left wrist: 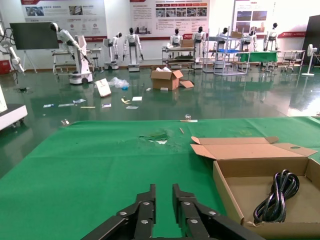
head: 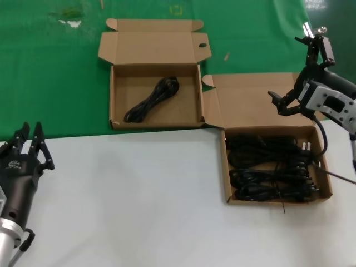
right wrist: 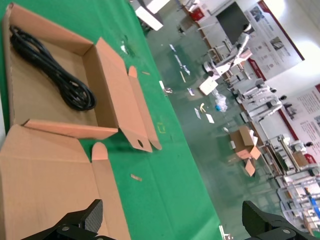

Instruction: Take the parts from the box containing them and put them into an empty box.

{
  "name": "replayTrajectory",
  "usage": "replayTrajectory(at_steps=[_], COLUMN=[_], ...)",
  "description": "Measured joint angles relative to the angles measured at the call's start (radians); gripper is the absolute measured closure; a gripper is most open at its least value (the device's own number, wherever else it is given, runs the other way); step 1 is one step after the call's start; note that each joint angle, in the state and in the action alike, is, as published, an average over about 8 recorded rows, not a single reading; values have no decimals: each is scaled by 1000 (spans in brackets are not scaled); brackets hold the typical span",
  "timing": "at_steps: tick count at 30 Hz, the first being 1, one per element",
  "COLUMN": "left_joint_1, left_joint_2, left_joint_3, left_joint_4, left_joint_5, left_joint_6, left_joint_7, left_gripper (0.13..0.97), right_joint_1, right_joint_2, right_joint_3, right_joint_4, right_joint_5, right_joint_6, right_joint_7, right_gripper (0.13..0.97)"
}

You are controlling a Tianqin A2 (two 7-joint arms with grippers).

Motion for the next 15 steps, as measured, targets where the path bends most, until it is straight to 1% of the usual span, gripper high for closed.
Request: replayTrajectory(at_steps=[5, 6, 14, 15], left_joint_1=[0, 0, 0, 0], left_joint_2=[0, 0, 0, 0], left_joint_3=[0, 0, 0, 0], left_joint_4=[0, 0, 0, 0], left_joint_5=[0, 0, 0, 0], left_joint_6=[0, 0, 0, 0], left_joint_7=[0, 0, 0, 0], left_gripper=[857, 857, 709, 709], right_joint_1=[-33, -41, -105, -113], right_joint_2=[-18, -22, -56, -60], right_joint_3=[15, 19, 49, 53], right_joint_4=[24, 29, 75, 81], right_joint_5=[12, 15, 39, 42], right_joint_6=[21, 26, 67, 72], right_joint_7=[28, 34, 87, 94], right_gripper=[129, 129, 129, 129])
